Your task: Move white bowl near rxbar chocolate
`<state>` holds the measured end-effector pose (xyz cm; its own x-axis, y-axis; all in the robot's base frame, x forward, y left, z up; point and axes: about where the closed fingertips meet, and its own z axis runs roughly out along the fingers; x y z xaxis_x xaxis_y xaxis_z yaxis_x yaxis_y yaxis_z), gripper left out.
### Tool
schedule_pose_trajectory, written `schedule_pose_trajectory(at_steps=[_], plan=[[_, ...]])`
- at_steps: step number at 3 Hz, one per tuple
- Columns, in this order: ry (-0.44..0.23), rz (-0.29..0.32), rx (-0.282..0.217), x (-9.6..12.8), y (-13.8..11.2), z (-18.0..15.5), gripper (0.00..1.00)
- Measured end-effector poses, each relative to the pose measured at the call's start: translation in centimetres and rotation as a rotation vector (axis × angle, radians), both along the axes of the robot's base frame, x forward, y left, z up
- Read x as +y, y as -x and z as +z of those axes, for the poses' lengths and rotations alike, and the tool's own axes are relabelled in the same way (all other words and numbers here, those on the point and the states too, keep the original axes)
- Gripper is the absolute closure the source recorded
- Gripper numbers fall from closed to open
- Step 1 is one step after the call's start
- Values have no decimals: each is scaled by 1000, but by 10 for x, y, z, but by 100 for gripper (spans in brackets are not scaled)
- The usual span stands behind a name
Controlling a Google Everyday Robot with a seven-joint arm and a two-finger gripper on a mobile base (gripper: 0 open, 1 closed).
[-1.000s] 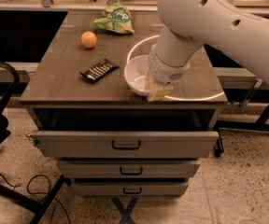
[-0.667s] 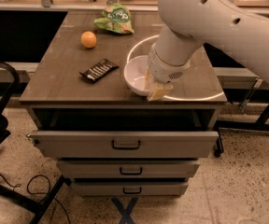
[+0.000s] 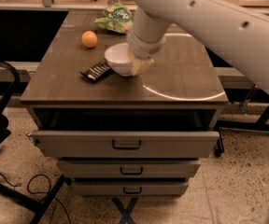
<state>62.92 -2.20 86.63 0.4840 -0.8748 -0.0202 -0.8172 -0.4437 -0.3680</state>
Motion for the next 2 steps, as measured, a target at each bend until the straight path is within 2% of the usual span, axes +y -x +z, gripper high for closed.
schedule_pose_trajectory(at_steps=[1, 2], plan=[[-26, 29, -51, 16, -17, 31, 77], [-24, 33, -48, 17, -17, 29, 54]])
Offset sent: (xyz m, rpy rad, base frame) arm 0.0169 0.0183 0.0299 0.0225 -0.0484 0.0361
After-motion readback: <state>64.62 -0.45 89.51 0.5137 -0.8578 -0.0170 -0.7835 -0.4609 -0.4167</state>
